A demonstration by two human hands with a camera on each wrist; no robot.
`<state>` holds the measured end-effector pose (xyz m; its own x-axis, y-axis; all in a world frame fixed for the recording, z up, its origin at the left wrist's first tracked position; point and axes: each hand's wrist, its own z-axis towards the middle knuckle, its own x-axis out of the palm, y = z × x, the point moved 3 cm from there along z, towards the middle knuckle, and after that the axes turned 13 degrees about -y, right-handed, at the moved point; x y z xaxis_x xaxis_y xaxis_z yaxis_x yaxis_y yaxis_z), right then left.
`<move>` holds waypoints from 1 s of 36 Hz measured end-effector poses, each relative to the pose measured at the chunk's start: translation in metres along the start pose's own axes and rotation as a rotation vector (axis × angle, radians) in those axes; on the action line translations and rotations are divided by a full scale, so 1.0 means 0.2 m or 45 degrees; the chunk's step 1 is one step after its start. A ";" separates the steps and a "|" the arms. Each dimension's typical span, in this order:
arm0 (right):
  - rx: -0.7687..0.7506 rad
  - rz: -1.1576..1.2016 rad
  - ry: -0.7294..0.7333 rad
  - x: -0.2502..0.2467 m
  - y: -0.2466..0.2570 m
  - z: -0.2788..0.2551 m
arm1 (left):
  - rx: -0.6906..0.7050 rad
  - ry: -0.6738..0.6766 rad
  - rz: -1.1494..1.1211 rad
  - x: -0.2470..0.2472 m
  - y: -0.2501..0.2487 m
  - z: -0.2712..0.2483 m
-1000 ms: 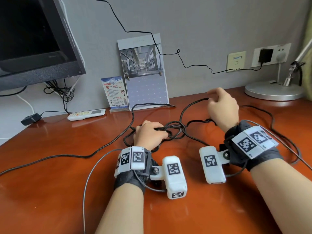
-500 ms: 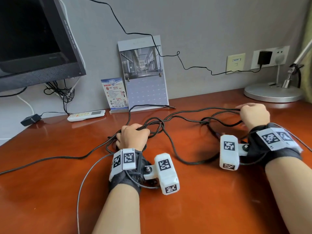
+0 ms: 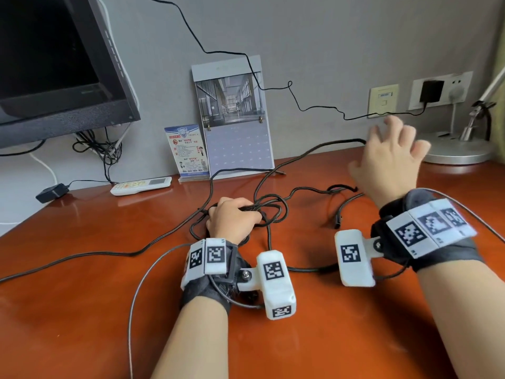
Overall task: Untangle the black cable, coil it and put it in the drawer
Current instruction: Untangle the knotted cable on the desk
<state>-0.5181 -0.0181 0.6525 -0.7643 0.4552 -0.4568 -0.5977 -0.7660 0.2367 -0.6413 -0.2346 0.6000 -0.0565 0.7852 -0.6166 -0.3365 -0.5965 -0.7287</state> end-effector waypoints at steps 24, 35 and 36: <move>-1.053 0.341 0.977 0.09 0.57 -0.10 | 0.300 0.232 0.004 0.09 -0.06 -0.01; -1.097 0.061 0.715 0.08 0.62 -0.04 | 0.315 0.232 0.001 0.08 -0.05 -0.02; -1.077 0.044 0.704 0.09 0.61 -0.03 | 0.313 0.233 -0.010 0.08 -0.05 -0.02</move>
<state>-0.6028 -0.1066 0.6685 -0.4303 0.3166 -0.8453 -0.0452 -0.9428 -0.3301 -0.6354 -0.2163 0.5967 0.1093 0.7333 -0.6711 -0.5548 -0.5152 -0.6533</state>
